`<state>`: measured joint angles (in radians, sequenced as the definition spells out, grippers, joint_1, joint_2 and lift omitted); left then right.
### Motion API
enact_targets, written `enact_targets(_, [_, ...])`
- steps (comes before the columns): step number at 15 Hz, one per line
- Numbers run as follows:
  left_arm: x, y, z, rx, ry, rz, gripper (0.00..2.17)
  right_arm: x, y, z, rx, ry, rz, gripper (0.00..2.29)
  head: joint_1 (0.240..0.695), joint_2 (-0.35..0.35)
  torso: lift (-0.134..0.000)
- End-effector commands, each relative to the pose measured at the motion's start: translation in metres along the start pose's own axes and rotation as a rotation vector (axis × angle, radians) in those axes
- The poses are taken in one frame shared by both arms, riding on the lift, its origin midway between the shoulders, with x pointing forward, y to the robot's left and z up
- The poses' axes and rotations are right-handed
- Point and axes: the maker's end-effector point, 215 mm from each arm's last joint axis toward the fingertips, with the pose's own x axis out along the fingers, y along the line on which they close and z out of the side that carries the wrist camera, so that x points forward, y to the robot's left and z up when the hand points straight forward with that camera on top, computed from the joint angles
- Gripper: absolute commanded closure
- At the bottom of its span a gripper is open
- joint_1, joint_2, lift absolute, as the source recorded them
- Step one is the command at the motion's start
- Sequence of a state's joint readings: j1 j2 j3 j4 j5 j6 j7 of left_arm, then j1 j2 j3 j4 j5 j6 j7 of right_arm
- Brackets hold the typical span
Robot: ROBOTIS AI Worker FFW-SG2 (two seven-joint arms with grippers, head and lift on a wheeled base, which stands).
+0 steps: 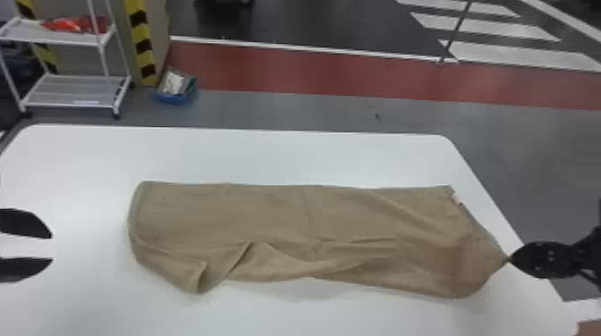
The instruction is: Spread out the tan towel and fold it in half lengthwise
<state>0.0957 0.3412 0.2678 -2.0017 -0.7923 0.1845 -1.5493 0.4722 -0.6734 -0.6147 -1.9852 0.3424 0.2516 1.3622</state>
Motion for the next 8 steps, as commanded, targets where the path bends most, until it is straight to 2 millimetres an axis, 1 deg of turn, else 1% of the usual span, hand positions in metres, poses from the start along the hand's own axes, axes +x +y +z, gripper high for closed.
enact_targets(1, [0.018, -0.017, 0.008, 0.013, -0.031, 0.027, 0.14, 0.012, 0.015, -0.007, 0.007, 0.019, 0.032, 1.42, 0.695, -0.216, -0.12])
enact_targets(2, [0.022, -0.019, 0.013, 0.033, -0.038, 0.049, 0.11, 0.015, 0.022, -0.01, 0.018, 0.018, 0.04, 1.42, 0.695, -0.228, -0.12])
enact_targets(3, [0.025, -0.023, 0.015, 0.034, -0.044, 0.053, 0.12, 0.015, 0.024, -0.013, 0.028, 0.019, 0.04, 1.42, 0.695, -0.242, -0.12])
enact_targets(4, [0.028, -0.026, 0.022, 0.03, -0.066, 0.06, 0.13, 0.012, 0.024, -0.015, 0.037, 0.018, 0.032, 1.42, 0.695, -0.249, -0.12])
enact_targets(5, [0.033, -0.031, 0.033, 0.038, -0.087, 0.061, 0.14, 0.01, 0.022, -0.019, 0.048, 0.022, 0.023, 1.42, 0.695, -0.258, -0.12])
enact_targets(6, [0.039, -0.04, 0.039, 0.042, -0.097, 0.045, 0.15, 0.008, 0.021, -0.022, 0.059, 0.027, 0.019, 1.42, 0.695, -0.281, -0.12])
enact_targets(8, [0.052, -0.056, 0.069, 0.079, -0.138, 0.008, 0.18, 0.009, 0.025, -0.025, 0.07, 0.034, 0.02, 1.42, 0.695, -0.317, -0.12])
